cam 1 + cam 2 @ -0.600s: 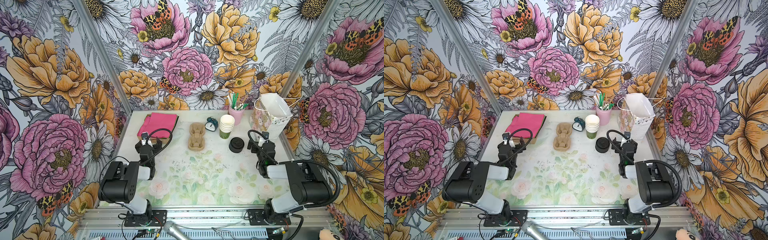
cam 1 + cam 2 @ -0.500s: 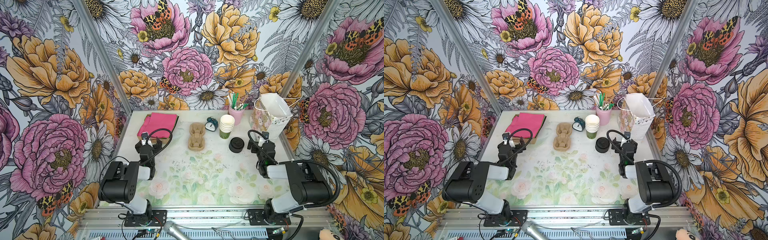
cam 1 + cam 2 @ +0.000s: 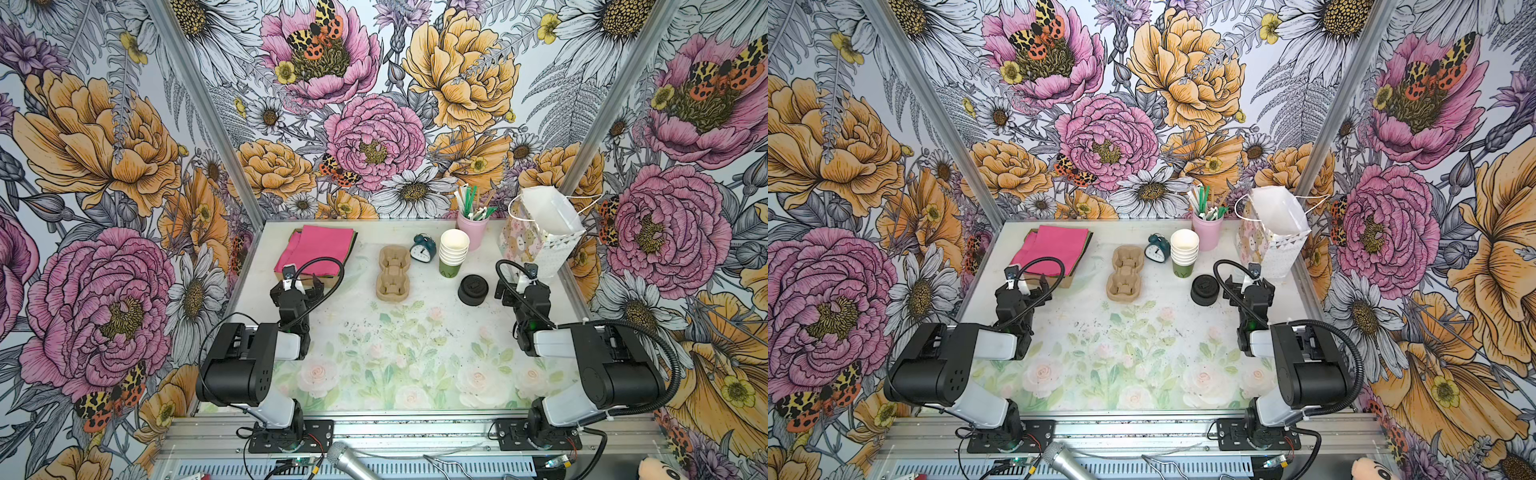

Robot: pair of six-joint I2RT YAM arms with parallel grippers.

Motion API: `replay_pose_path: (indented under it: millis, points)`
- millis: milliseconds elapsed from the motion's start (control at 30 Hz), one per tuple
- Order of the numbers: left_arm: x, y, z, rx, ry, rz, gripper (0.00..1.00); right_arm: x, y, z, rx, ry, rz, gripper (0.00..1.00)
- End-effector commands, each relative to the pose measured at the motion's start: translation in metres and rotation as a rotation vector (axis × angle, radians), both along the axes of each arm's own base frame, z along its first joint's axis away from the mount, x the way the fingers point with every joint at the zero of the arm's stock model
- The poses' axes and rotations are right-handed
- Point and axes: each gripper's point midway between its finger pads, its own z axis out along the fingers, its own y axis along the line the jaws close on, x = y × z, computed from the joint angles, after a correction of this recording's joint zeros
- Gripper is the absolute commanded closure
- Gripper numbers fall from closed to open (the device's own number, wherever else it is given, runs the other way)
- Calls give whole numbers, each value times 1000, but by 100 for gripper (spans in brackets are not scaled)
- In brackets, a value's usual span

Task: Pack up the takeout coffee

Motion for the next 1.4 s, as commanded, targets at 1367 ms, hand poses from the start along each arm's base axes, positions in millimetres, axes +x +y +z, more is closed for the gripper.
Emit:
replay_pose_path:
  millis: [1367]
  points:
    - [-104,-123,161,-318,-44,-441,1,5,132,195,17,212,243,14]
